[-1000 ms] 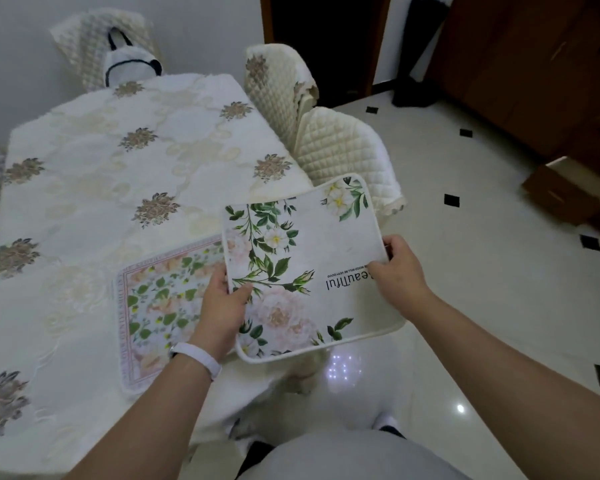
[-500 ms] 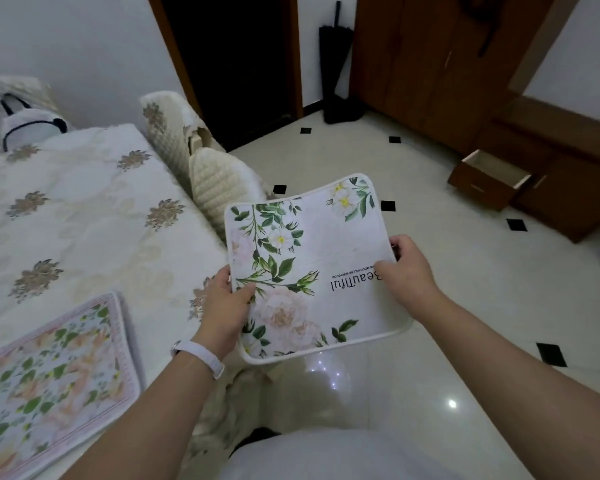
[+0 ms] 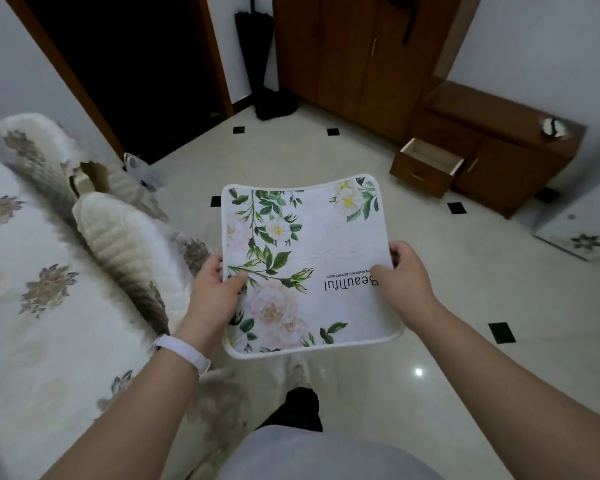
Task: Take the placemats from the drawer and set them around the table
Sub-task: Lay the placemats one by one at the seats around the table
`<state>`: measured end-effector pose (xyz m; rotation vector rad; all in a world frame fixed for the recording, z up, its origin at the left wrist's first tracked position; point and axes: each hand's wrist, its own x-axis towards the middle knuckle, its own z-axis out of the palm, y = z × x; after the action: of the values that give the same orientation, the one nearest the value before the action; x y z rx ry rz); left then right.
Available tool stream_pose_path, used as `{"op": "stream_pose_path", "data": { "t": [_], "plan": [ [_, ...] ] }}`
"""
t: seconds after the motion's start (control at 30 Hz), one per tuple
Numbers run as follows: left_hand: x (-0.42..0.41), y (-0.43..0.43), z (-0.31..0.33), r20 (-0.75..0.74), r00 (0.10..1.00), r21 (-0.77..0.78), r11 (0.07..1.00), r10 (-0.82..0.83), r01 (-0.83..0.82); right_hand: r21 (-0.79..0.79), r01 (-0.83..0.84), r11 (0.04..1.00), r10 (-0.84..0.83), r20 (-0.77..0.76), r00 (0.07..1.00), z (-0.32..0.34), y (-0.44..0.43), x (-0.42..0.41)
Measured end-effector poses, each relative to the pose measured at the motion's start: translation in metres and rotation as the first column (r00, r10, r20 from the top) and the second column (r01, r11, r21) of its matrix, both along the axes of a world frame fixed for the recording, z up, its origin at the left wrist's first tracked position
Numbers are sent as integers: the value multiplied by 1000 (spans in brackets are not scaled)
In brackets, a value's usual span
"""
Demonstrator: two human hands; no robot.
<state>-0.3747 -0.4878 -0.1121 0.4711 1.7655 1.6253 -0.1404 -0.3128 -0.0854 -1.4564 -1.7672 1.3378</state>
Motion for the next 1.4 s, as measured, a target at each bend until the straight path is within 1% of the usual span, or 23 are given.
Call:
{"op": "stream_pose_path", "data": {
  "t": [0.1,0.2,0.27,0.4,0.5,0.57,0.73,0.83,0.93,1.07,1.17,1.4],
  "plan": [
    [-29,62,-4,10,999,6,999,-48,48,1,44,999,-44,31,999,2,47,-29],
    [-62,111,-5,85,994,-1,997,-72,73,6,53,999,-53,80,995,9,93,-62],
    [-88,138,-4,100,992,11,997,-82,81,31,57,998,-59,96,994,14,120,-84],
    [-136,181,5,41,997,21,998,-59,59,63,65,996,-70,75,995,24,157,-128],
    [-161,200,9,-5,997,30,997,-73,74,59,47,997,-51,67,996,27,176,-153],
    [-176,210,10,-11,998,47,997,-66,66,60,29,998,-33,61,998,28,192,-170],
    [-210,231,3,31,999,56,998,24,-25,69,-41,997,37,68,997,23,232,-219],
    [-230,248,-3,15,998,26,998,53,-54,33,-79,996,77,56,995,10,260,-251],
    [-257,272,-8,-19,991,-10,991,130,-130,-12,-123,992,123,15,992,0,296,-290],
    [-300,309,-10,-12,969,-36,968,248,-248,-62,-201,978,199,-45,979,-7,356,-346],
    [-326,333,1,18,954,-43,953,300,-299,-91,-261,961,256,-61,965,-2,394,-382],
    [-374,376,20,4,892,-38,891,453,-452,-81,-434,897,427,-85,900,9,468,-478]
  ]
}}
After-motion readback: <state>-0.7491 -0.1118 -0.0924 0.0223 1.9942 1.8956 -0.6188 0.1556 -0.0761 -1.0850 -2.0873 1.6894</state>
